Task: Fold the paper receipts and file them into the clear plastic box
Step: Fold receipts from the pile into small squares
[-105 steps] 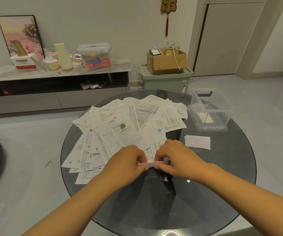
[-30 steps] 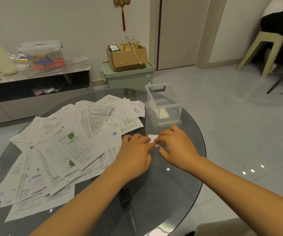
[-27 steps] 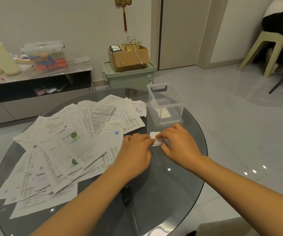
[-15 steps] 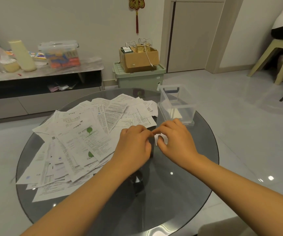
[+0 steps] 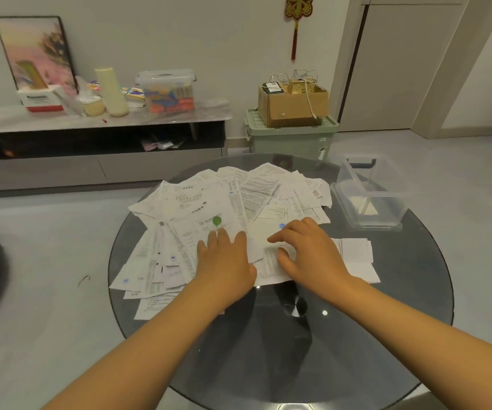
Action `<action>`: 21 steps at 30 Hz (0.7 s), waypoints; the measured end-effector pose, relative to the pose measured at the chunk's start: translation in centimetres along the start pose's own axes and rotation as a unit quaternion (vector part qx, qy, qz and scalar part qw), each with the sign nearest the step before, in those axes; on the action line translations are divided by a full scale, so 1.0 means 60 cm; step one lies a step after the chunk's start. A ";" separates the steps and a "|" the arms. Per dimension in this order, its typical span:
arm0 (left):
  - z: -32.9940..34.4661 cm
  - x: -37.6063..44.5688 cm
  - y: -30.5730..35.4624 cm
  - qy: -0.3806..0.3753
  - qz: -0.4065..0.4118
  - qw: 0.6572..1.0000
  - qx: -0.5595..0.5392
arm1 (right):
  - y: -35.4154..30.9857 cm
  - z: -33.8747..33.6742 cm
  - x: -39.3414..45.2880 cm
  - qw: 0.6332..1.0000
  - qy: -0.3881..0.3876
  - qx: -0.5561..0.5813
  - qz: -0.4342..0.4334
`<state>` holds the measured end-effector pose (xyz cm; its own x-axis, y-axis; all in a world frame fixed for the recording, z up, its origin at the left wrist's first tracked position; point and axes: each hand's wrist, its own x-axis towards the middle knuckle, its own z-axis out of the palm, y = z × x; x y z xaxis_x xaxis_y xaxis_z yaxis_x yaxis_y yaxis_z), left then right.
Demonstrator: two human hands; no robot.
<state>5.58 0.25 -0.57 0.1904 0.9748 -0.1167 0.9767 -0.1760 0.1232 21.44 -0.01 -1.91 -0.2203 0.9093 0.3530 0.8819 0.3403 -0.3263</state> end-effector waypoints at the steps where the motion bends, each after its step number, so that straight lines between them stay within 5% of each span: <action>1: -0.001 -0.003 -0.006 0.007 0.012 1.000 -0.018 | -0.001 0.003 0.001 1.000 -0.008 0.002 -0.007; 10: -0.005 -0.034 -0.030 0.012 0.117 0.979 -0.164 | 0.008 0.007 -0.010 0.990 -0.103 0.007 -0.093; 15: 0.002 -0.047 -0.035 -0.030 0.173 0.972 -0.156 | 0.014 -0.004 -0.017 0.978 -0.188 0.017 -0.091; 21: 0.000 -0.048 -0.046 -0.060 0.191 0.967 -0.159 | 0.010 -0.007 -0.032 0.979 -0.171 0.007 -0.113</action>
<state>2.35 -2.08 -0.59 0.5595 0.8210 -0.1136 0.7567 -0.4501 0.4742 22.55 -1.64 -2.41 -0.5386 0.8362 0.1037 0.7888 0.5436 -0.2869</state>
